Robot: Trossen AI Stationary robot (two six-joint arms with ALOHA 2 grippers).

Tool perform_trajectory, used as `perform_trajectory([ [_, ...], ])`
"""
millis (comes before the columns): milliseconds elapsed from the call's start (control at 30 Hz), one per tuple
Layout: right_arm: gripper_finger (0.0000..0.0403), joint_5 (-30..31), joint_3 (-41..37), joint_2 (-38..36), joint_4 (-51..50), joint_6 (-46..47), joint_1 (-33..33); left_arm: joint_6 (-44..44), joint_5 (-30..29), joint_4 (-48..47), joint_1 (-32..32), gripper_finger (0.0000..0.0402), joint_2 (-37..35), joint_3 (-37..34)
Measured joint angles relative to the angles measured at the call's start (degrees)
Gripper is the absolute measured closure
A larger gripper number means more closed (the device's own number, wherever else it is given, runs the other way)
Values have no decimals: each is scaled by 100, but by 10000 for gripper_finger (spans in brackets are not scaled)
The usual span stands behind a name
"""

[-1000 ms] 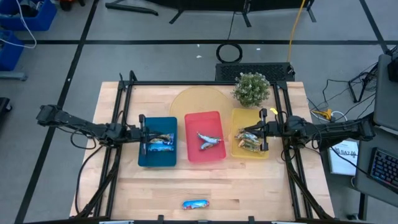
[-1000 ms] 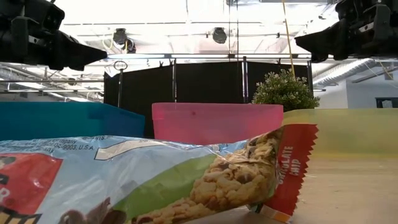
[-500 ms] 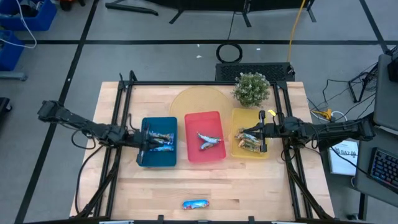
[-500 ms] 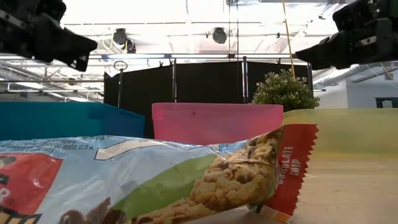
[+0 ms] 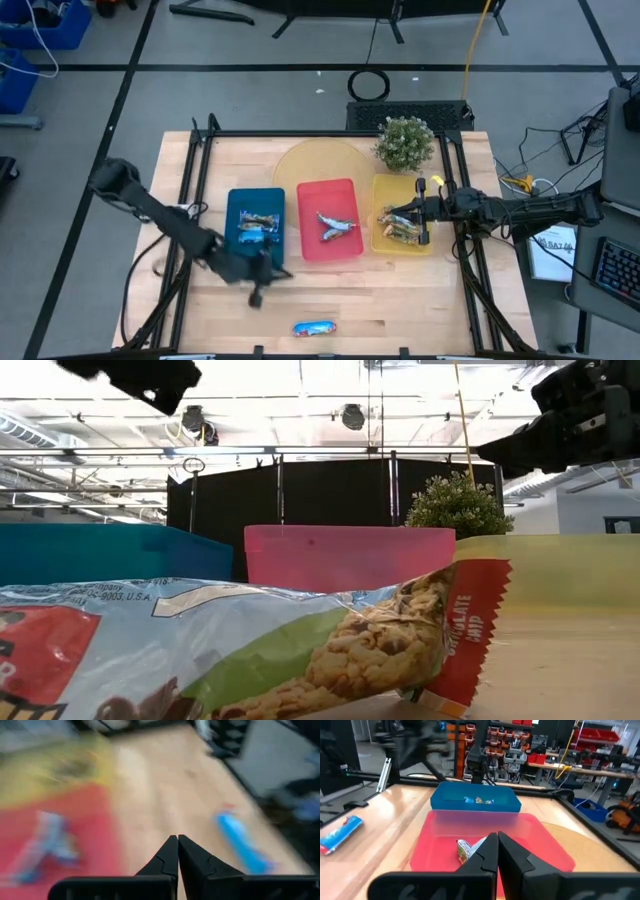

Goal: Pick and place Granola Bars by type
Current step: Put the red granola bar into the red bin

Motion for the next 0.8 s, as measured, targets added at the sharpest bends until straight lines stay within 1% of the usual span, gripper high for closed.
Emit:
perform_trajectory([
  [67,403,-4,0,0,-32,173,0,-599,486,-713,-149,379,572,721],
  [133,403,-8,0,0,-72,284,0,-1040,707,-1370,-304,366,1156,1422],
  [200,403,-9,0,7,-119,337,2,-1309,906,-1799,-441,343,1696,2075],
  [333,403,-16,-11,51,-167,474,4,-1602,1476,-2180,-614,270,2585,3292],
  [400,403,-19,-68,61,-162,593,4,-1733,1554,-2422,-669,227,2945,3799],
  [467,403,-18,-148,65,-169,727,4,-1794,1510,-2790,-684,185,3234,4254],
  [567,403,-17,-280,63,-156,787,4,-1848,1116,-3526,-655,125,3515,4733],
  [633,403,-14,-357,66,-73,789,2,-2045,941,-3827,-593,89,3643,4827],
  [733,403,-9,-411,60,156,770,2,-2339,1194,-3857,-437,45,3785,4808],
  [800,403,-8,-414,57,155,747,2,-2420,1342,-3831,-342,24,3889,4808],
])
